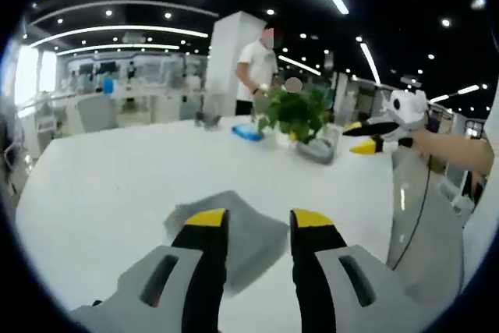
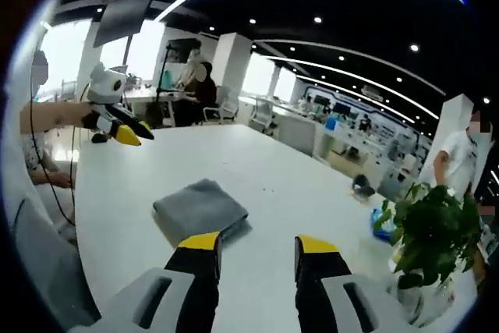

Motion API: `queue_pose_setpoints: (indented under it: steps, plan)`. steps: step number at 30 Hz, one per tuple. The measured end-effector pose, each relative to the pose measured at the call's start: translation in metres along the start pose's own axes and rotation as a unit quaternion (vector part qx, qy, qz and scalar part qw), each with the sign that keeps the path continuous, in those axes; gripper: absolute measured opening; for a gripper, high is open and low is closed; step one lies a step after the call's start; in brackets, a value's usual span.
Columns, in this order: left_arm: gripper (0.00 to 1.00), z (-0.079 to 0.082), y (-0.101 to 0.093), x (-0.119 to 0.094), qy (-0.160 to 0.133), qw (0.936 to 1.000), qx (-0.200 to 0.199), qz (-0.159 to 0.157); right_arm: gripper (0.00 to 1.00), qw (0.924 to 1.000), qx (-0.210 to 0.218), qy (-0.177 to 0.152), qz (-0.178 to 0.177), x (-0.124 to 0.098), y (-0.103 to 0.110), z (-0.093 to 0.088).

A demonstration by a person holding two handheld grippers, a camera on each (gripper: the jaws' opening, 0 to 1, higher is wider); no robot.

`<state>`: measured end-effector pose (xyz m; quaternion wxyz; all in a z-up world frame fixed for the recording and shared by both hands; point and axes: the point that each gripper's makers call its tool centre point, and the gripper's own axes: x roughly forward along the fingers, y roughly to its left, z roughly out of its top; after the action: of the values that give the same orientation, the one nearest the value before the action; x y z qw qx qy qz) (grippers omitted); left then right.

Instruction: Open the folded towel by lifting each exposed corner and separating the folded layers until the towel lies flat within the target outline without major curled edges

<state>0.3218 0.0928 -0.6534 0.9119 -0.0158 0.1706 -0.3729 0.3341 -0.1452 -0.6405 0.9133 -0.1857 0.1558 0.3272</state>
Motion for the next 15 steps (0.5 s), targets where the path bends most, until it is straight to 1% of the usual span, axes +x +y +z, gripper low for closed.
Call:
queue_pose_setpoints:
  steps: [2,3,4,5,8,9,12,15]
  plan:
    - [0.3,-0.004,-0.004,0.006,0.008,0.9999,0.007,-0.007,0.34,1.0,0.005,-0.001,0.0,0.001,0.001,-0.002]
    - [0.3,-0.009,-0.008,0.013,0.014,0.9997,0.014,-0.014,0.33,0.9999,0.011,-0.001,-0.002,0.003,0.002,-0.004]
    - [0.3,-0.016,-0.015,0.021,0.026,0.9991,0.023,-0.026,0.32,0.9998,0.019,-0.003,-0.004,0.004,0.002,-0.007]
    - [0.29,-0.018,-0.016,0.022,0.029,0.9989,0.026,-0.028,0.31,0.9998,0.021,-0.002,-0.004,0.004,0.003,-0.007]
    - [0.29,-0.031,-0.025,0.038,0.045,0.9975,0.041,-0.036,0.31,0.9992,0.04,-0.001,-0.004,0.009,0.006,-0.013]
    - [0.28,-0.032,-0.025,0.039,0.046,0.9974,0.041,-0.036,0.3,0.9992,0.041,0.0,-0.004,0.01,0.006,-0.013]
    - [0.27,-0.045,-0.032,0.052,0.063,0.9955,0.051,-0.049,0.29,0.9989,0.046,0.006,0.001,0.017,0.011,-0.018]
    - [0.25,-0.056,-0.033,0.061,0.084,0.9936,0.058,-0.049,0.28,0.9988,0.049,0.006,0.005,0.022,0.015,-0.018]
